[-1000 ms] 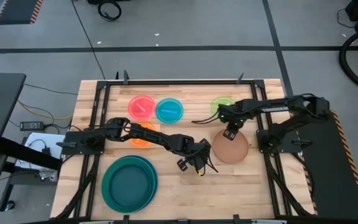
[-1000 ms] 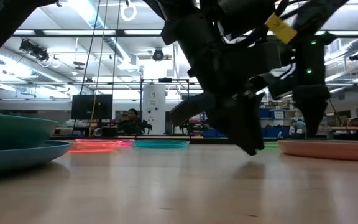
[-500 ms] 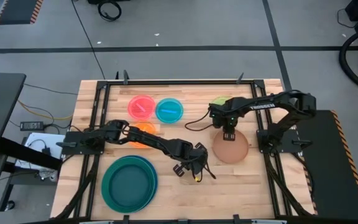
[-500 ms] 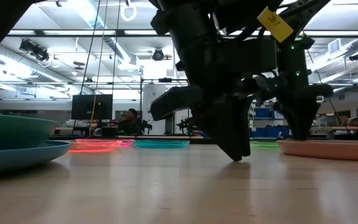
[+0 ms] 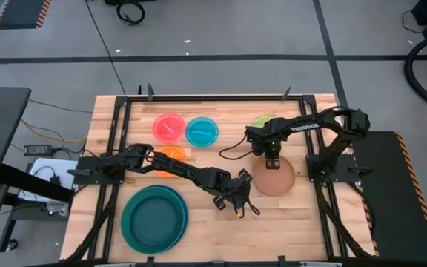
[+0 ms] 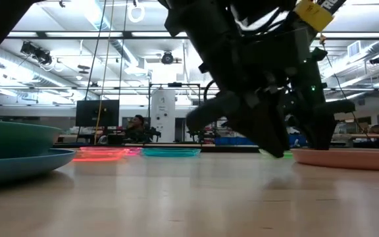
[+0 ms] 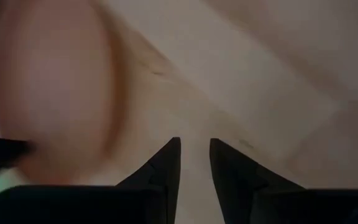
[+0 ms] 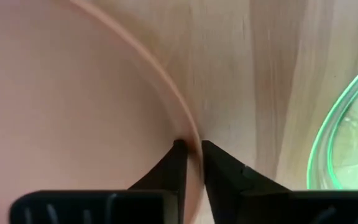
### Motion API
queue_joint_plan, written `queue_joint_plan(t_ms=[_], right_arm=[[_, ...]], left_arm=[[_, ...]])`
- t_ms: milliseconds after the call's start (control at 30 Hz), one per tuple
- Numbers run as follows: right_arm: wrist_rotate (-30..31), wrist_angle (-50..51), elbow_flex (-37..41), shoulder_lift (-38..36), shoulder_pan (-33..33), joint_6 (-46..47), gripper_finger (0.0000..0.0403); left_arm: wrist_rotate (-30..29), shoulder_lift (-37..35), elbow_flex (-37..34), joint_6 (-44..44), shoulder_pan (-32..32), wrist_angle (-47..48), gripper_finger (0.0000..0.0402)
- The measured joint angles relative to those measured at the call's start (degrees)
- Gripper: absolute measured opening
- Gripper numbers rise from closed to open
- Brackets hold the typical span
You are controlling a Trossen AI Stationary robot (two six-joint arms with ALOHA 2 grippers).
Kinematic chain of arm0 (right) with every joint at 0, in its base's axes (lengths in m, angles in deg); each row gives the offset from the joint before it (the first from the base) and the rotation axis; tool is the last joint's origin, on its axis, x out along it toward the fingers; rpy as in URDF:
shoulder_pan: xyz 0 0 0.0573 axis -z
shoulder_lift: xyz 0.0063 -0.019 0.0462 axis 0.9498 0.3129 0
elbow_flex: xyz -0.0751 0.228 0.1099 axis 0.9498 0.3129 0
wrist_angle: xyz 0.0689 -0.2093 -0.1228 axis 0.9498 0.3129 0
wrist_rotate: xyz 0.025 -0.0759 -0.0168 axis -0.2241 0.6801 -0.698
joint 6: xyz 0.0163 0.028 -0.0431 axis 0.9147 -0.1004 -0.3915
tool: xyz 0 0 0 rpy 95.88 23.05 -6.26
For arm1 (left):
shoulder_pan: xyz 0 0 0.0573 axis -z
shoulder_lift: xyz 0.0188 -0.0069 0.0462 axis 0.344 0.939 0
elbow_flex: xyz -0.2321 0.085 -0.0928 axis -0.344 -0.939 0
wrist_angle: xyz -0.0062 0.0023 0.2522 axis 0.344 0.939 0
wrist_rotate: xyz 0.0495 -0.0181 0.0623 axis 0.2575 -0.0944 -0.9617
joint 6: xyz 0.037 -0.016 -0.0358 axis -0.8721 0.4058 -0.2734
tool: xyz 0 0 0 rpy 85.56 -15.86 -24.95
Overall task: Stack plastic plates
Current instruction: Stack the light orange plate on top of the dark green plate
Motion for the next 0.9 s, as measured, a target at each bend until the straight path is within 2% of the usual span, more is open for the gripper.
queue_joint_plan(t_ms=[100, 233, 367, 633, 900], right_arm=[[-0.7, 1.5, -0.6, 0.0, 0.1, 2.4, 0.0029], [-1.8, 4.5, -2.7, 0.0, 0.5, 5.9, 0.0018], [-5.5, 5.1, -3.1, 0.0, 0.6, 5.7, 0.0019], [-12.6, 5.8, -3.1, 0.0, 1.4, 2.8, 0.0019], [-16.2, 5.7, -3.1, -0.1, 3.1, 3.4, 0.0020]], left_arm=[[-5.0, 0.0, 0.0, -2.6, 1.1, -4.2, 0.0097], [-6.3, -0.1, 0.1, -7.2, 2.4, -7.1, 0.0116], [-6.6, -0.2, 0.1, -9.5, 2.7, -7.1, 0.0152], [-13.3, -0.2, 0.1, -11.5, 2.6, -7.3, 0.0219], [-10.8, -0.3, 0.1, -12.7, 1.6, -6.6, 0.0211]])
